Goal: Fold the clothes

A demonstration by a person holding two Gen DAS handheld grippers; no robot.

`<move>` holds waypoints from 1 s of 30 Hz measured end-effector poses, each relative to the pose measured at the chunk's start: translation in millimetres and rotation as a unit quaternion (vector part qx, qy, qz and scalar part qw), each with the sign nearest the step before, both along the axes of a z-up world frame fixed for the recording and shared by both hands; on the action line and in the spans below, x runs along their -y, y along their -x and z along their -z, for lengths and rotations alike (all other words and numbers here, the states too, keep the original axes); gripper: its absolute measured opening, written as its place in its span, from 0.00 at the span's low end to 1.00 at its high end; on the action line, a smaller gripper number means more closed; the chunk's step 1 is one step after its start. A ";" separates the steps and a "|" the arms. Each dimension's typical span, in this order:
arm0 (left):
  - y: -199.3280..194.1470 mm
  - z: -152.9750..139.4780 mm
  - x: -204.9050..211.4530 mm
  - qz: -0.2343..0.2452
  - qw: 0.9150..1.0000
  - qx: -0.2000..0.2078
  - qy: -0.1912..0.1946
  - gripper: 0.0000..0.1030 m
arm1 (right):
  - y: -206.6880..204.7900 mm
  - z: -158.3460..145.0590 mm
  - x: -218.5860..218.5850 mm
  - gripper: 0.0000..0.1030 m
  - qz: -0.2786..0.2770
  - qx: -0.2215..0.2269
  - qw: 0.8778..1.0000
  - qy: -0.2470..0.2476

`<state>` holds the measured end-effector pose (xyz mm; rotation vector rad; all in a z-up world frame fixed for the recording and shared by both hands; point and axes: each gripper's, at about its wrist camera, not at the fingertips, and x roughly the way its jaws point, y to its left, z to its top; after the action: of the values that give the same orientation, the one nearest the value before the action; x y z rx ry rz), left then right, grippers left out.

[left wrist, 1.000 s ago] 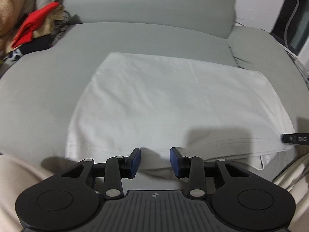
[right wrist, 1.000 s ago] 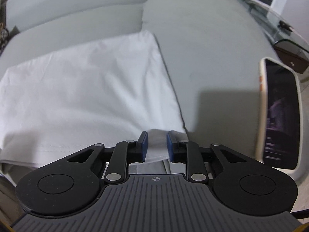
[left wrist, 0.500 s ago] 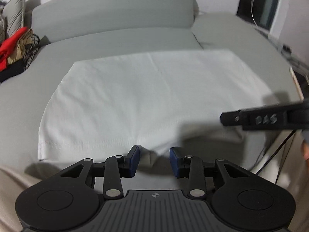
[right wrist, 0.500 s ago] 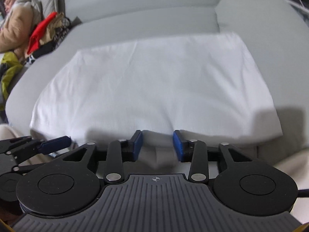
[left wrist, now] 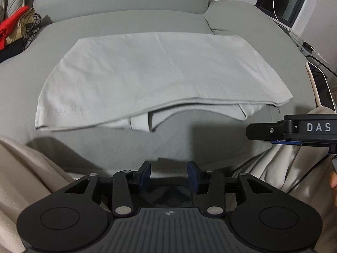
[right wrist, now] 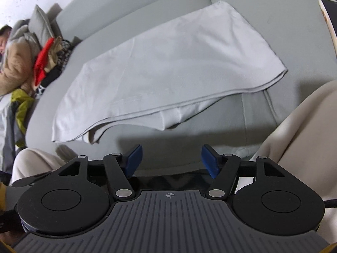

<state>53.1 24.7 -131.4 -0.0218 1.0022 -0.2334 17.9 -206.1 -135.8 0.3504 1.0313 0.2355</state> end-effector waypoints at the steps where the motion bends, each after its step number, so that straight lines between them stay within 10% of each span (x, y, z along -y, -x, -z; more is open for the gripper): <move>1: 1.7 1.2 -0.5 -0.001 1.000 0.000 0.001 0.38 | 3.8 1.7 0.0 0.66 -0.001 0.001 1.000 -0.002; 30: 19.7 23.8 -3.5 -0.019 0.999 -0.026 0.005 0.44 | 22.4 33.8 4.2 0.66 -0.001 -0.016 1.000 0.000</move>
<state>33.4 28.1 -155.1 -0.0555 1.0505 -0.2046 -4.5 -210.4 -169.6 0.3538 1.0631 0.2320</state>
